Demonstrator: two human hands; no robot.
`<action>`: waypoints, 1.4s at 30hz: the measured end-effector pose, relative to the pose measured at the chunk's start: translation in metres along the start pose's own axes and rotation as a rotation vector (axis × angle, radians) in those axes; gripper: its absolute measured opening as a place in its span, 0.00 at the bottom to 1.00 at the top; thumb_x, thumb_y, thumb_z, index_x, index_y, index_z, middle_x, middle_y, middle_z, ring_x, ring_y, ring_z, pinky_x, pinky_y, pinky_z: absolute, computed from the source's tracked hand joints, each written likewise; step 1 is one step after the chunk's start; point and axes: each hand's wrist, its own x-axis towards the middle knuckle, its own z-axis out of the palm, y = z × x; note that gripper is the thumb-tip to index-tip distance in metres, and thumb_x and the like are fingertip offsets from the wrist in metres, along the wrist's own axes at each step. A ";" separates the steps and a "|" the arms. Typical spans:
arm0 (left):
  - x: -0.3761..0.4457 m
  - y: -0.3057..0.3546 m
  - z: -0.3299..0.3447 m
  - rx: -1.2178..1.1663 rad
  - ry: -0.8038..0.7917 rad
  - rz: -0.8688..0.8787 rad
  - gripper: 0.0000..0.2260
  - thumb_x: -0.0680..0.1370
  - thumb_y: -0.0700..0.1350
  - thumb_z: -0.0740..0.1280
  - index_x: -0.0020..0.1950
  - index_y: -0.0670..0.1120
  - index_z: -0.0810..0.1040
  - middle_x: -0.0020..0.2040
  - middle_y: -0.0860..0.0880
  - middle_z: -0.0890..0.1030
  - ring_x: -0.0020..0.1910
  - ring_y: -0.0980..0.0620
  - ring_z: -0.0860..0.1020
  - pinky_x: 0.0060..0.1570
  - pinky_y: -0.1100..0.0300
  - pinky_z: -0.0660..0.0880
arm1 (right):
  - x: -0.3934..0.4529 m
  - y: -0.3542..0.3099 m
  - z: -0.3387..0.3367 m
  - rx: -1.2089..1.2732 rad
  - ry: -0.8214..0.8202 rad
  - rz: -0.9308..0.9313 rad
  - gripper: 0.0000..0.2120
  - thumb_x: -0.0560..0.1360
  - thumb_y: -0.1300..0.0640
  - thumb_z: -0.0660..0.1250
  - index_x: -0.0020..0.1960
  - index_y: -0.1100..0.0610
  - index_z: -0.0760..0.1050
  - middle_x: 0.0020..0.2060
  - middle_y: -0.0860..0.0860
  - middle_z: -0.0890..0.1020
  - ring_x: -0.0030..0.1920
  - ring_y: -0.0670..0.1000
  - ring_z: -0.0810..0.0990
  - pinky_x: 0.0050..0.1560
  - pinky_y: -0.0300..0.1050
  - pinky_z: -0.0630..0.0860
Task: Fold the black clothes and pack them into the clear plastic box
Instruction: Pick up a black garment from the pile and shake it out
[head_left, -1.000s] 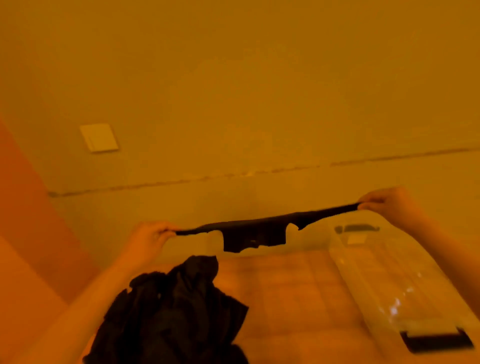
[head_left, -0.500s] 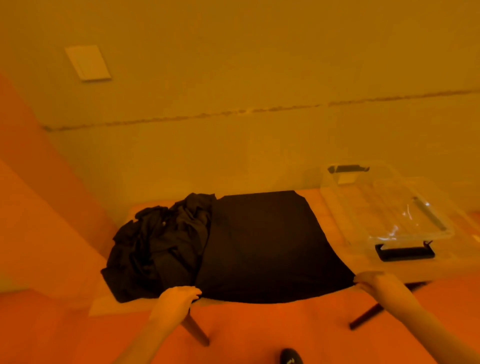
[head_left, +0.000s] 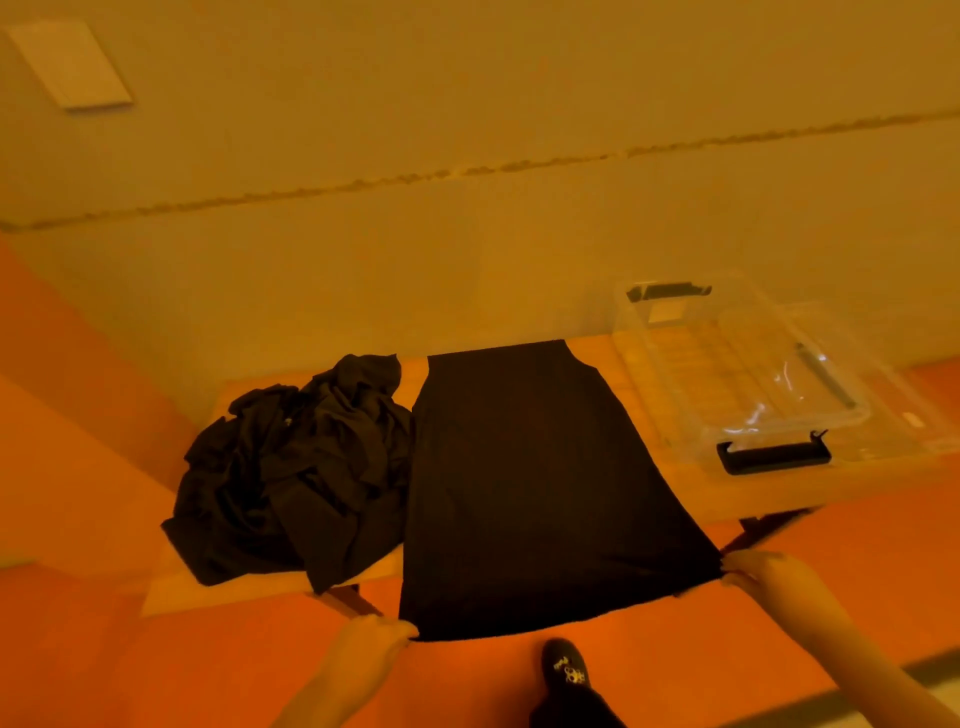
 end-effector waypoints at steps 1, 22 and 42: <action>0.004 0.001 0.005 -0.023 0.015 0.028 0.13 0.79 0.46 0.62 0.63 0.56 0.76 0.57 0.53 0.81 0.54 0.56 0.79 0.52 0.63 0.73 | 0.001 -0.004 -0.003 0.009 -0.002 0.034 0.04 0.72 0.58 0.70 0.46 0.53 0.83 0.43 0.48 0.84 0.43 0.51 0.83 0.42 0.44 0.78; -0.016 0.005 -0.034 -0.605 0.216 -0.210 0.12 0.77 0.39 0.66 0.38 0.55 0.76 0.40 0.62 0.77 0.41 0.65 0.75 0.40 0.75 0.69 | -0.006 -0.018 -0.050 0.231 0.032 0.034 0.07 0.74 0.64 0.67 0.51 0.62 0.81 0.43 0.52 0.80 0.43 0.49 0.76 0.45 0.39 0.69; 0.004 0.002 -0.122 -0.590 0.349 -0.175 0.07 0.79 0.43 0.63 0.43 0.47 0.79 0.34 0.50 0.78 0.36 0.52 0.78 0.43 0.54 0.76 | 0.015 -0.051 -0.118 0.377 0.150 0.013 0.06 0.76 0.65 0.64 0.44 0.60 0.79 0.40 0.54 0.80 0.45 0.56 0.78 0.46 0.47 0.73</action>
